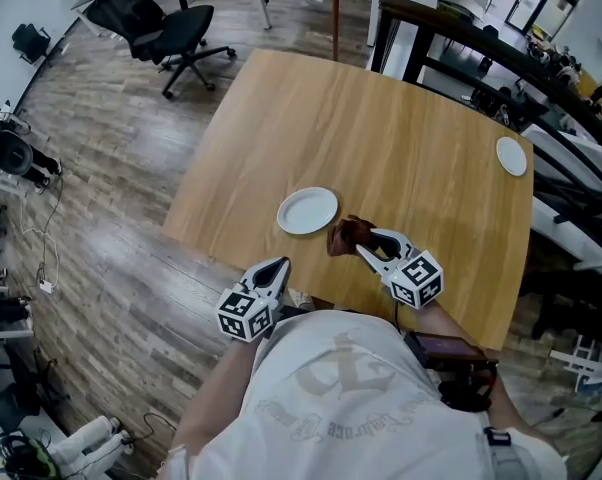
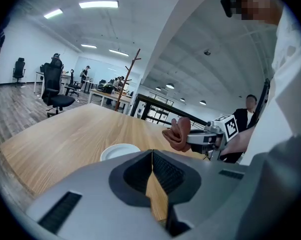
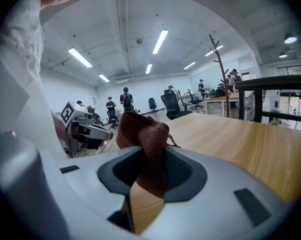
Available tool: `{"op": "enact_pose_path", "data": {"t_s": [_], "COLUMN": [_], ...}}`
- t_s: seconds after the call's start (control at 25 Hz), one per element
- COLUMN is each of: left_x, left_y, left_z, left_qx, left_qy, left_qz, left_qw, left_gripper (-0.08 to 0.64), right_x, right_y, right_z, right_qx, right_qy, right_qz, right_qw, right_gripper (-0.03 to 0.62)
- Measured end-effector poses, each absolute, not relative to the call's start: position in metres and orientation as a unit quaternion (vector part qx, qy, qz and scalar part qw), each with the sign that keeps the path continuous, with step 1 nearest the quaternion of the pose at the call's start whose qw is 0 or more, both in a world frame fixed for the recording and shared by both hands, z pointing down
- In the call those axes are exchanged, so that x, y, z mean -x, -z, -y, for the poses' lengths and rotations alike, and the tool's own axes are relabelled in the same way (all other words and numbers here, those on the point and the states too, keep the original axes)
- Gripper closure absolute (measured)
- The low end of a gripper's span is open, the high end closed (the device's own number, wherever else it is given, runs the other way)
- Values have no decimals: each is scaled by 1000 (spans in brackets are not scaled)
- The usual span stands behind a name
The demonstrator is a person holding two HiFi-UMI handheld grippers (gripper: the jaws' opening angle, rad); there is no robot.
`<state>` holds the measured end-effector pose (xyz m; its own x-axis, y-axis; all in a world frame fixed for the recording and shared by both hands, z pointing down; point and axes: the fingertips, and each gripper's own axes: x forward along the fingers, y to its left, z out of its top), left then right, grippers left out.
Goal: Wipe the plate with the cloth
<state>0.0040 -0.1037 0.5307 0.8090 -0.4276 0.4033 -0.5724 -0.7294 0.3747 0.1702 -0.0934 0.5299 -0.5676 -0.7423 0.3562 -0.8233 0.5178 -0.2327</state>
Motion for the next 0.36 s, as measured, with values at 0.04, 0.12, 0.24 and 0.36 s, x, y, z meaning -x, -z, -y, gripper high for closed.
{"op": "enact_pose_path", "data": {"t_s": [0.04,0.12,0.24,0.36], "left_x": [-4,-4,-6,-7], "left_y": [-531,-530,-529,-530], "left_z": [104,104,106,108], "left_qx": [-918,-918,-919,-919], "left_qy": [-146,-147,-148,-148], "left_qz": [272,272,270,269], "left_qw": [248,247,247,248], "left_gripper": [546,546,547,546], "right_x": [-170,-170,-172,-174], "right_y": [-530,-530,-530,-531], "right_z": [93,93,93,93], "right_qx": [-453,-453,-455,-457], "right_qy": [-190,-190,-192,-194], "right_qz": [865,864,863,861], "right_qw": [107,107,106,107], "right_gripper": [465,465,465,465]}}
